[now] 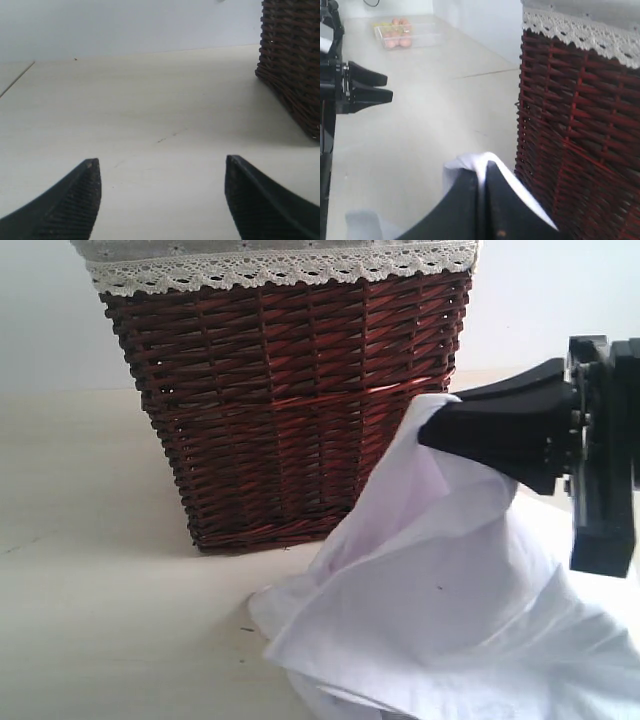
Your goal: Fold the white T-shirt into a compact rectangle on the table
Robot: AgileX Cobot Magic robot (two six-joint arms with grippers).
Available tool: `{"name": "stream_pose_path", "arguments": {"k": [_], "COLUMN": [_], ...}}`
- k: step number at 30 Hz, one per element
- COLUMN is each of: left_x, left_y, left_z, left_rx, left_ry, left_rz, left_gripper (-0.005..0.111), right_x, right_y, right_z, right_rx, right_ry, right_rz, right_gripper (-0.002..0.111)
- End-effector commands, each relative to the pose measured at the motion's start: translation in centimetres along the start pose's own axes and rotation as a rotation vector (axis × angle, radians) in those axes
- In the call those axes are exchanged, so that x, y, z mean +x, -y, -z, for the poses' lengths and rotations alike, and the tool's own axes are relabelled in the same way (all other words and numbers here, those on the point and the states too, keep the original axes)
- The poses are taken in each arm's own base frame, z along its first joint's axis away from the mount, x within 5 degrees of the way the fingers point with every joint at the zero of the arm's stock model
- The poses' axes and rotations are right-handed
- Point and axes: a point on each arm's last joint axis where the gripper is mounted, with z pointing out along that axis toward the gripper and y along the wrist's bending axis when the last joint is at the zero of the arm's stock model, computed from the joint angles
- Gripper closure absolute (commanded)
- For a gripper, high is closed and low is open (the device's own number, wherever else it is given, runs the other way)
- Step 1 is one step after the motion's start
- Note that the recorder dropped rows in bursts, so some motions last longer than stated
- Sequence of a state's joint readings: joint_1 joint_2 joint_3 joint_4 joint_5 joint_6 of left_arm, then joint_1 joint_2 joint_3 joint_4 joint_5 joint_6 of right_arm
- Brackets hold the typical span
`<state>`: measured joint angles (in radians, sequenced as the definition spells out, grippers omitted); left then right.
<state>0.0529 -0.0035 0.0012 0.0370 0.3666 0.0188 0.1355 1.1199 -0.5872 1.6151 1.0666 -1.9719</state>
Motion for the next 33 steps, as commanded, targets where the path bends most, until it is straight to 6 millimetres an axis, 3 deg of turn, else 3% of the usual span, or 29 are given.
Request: {"name": "stream_pose_path", "arguments": {"k": [1,5,7,13,15,20,23,27,33], "left_x": [-0.1,-0.1,-0.1,-0.1,-0.1,-0.1,-0.1,-0.1,-0.1], "left_y": [0.0,0.0,0.0,0.0,0.0,0.0,0.0,0.0,0.0], "left_z": [0.0,0.0,0.0,0.0,0.0,0.0,0.0,0.0,0.0], "left_rx": [0.005,0.005,0.005,0.005,0.005,0.005,0.005,0.005,0.005], "left_ry": [0.004,0.004,0.004,0.004,0.004,0.004,0.004,0.004,0.004], "left_rz": [-0.001,-0.001,-0.001,-0.001,-0.001,-0.001,-0.001,-0.001,-0.001], "left_gripper": [0.039,0.039,0.039,0.039,0.039,0.039,0.039,0.039,0.039], "right_x": [-0.5,0.1,0.5,2.0,2.3,2.0,2.4,5.8,11.0], "right_y": [-1.0,-1.9,-2.2,-2.3,-1.9,-1.5,-3.7,-5.7,-4.6], "right_z": [-1.6,-2.7,-2.9,-3.0,-3.0,-2.0,-0.9,0.7,0.8], "right_rx": [0.007,-0.062,-0.092,-0.132,-0.089,0.019,-0.166,-0.484,-0.449], "right_ry": [0.036,-0.012,-0.048,-0.192,-0.231,-0.297,-0.385,-0.609,-0.801], "right_rz": [-0.018,-0.010,0.012,0.077,0.102,0.264,0.323,0.366,0.406], "right_gripper": [0.108,0.108,0.103,0.056,0.046,0.043,0.043,0.044,0.045]}}
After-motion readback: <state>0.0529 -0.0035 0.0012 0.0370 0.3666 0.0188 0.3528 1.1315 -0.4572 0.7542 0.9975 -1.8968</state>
